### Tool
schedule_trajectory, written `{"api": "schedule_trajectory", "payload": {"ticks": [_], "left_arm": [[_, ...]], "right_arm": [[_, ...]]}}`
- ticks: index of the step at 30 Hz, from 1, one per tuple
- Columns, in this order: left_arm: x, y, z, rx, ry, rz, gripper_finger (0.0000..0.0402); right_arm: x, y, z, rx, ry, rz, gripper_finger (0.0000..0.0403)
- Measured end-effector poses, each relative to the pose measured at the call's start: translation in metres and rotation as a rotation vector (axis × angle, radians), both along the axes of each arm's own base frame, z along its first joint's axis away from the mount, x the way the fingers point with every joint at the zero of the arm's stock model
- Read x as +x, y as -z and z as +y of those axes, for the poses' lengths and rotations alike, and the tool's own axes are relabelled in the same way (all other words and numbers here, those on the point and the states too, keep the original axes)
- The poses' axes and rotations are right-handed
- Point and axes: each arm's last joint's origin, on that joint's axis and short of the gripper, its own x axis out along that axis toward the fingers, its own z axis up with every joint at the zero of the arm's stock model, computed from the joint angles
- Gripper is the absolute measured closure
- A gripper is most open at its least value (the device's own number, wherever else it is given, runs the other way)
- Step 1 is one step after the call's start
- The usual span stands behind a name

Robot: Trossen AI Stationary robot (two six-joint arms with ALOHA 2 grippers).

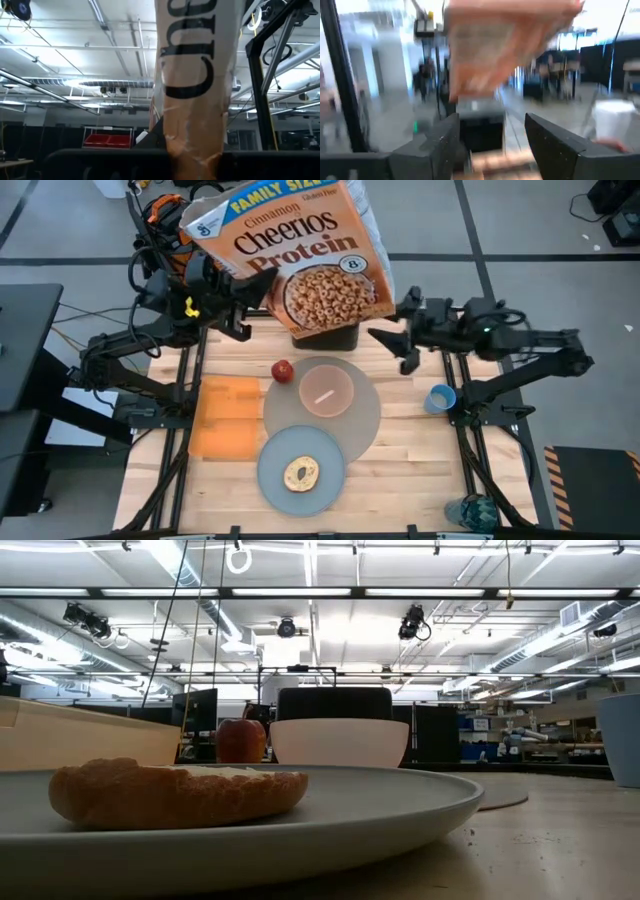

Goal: Arrange a breakfast setting
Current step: Pour the cereal into the peach bowl

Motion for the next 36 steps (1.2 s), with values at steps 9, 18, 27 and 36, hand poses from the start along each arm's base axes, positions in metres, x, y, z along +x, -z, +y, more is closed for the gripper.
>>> {"api": "schedule_trajectory", "payload": {"ticks": [9, 18, 27, 36], "left_arm": [[0.002, 0.001, -0.001, -0.001, 0.002, 0.001, 0.0391], [0.012, 0.007, -0.001, -0.025, 0.034, 0.041, 0.0392], [0.036, 0.018, -0.001, -0.017, 0.078, 0.018, 0.0391], [0.042, 0.024, -0.001, -0.018, 0.090, 0.080, 0.0351]], "right_arm": [[0.039, 0.002, -0.005, 0.061, -0.040, -0.245, 0.0074], [0.044, -0.007, -0.006, 0.046, -0.066, -0.446, 0.0012], [0.041, -0.013, -0.007, 0.077, -0.027, -0.559, 0.0050], [0.040, -0.014, -0.009, 0.065, 0.031, -0.576, 0.0117]]}}
